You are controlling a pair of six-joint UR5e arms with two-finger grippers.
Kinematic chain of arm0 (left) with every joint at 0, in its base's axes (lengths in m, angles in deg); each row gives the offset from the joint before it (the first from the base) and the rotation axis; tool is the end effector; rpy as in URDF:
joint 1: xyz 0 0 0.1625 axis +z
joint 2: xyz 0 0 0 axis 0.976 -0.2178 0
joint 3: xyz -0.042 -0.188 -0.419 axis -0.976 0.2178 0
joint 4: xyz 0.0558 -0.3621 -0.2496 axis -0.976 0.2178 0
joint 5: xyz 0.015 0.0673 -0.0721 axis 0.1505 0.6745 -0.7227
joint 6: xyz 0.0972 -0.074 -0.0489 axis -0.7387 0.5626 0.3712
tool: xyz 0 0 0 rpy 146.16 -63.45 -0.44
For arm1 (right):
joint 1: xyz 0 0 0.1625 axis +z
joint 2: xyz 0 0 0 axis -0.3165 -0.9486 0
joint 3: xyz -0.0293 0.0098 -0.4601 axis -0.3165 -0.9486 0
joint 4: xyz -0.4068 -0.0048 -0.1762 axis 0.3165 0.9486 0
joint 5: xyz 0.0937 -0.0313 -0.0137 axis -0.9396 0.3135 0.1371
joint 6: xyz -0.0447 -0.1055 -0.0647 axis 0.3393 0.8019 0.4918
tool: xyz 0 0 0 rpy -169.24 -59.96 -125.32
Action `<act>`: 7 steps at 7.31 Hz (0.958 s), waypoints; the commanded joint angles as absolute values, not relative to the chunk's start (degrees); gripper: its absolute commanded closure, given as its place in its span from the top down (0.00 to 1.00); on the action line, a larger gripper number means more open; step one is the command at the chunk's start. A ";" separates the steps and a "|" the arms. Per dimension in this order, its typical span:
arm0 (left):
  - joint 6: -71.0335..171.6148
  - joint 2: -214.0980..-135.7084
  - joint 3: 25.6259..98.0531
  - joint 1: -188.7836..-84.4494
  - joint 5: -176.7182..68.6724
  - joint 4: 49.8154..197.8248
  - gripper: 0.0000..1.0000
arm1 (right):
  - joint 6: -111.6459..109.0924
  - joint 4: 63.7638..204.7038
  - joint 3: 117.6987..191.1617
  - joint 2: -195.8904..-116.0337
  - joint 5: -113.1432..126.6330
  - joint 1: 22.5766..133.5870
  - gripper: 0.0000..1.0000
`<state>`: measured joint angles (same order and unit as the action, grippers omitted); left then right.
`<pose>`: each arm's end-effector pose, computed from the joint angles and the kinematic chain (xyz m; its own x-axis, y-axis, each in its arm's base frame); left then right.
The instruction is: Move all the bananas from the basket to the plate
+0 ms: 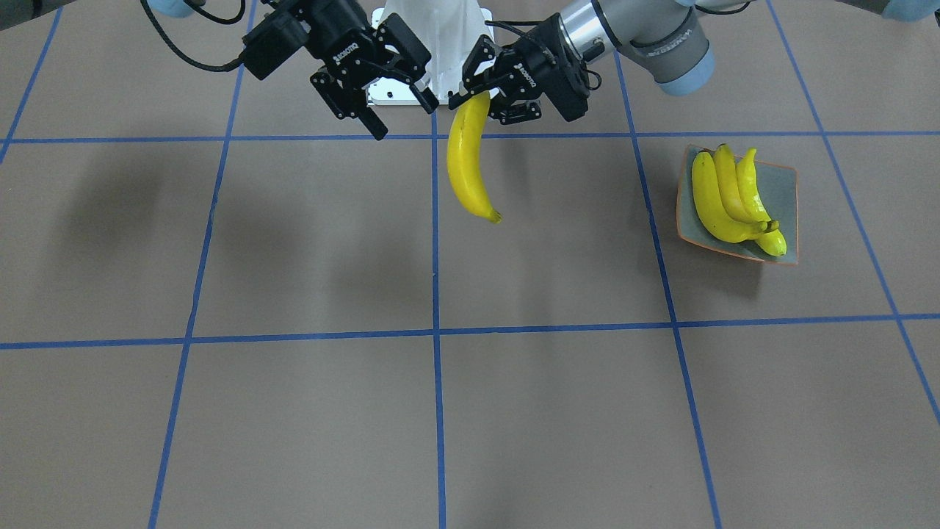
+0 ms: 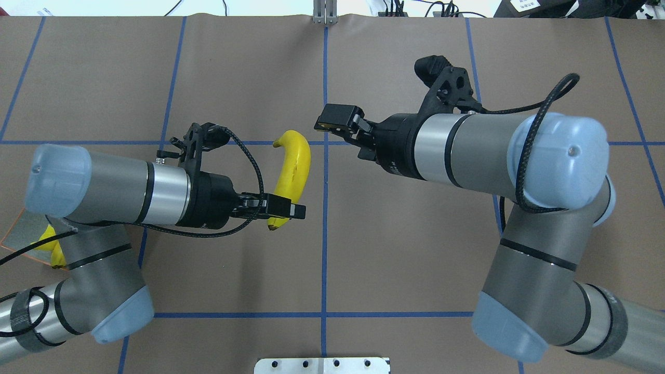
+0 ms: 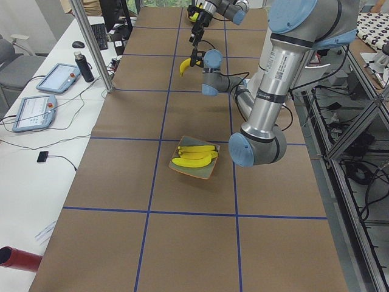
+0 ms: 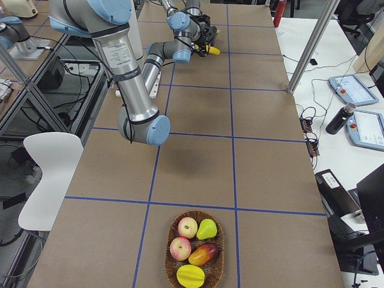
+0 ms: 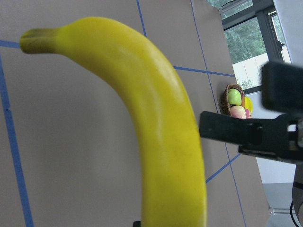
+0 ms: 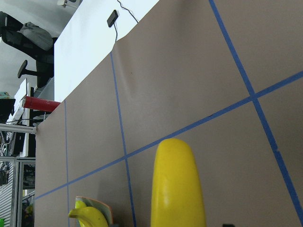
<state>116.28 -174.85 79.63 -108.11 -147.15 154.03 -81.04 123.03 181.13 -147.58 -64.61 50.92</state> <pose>0.4733 -0.3720 0.2256 -0.0537 0.2023 -0.9778 0.1165 0.9738 0.1951 -0.4286 -0.4188 0.1261 0.0560 0.1646 0.9848 -0.4803 0.8691 -0.1179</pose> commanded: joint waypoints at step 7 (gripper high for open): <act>87.36 -137.50 84.78 -114.42 -139.20 153.53 0.00 | -45.66 135.10 182.46 -165.40 -82.71 72.30 1.00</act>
<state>92.36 -142.28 84.80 -114.33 -141.04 153.59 -53.34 135.21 182.62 -161.73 -79.18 68.43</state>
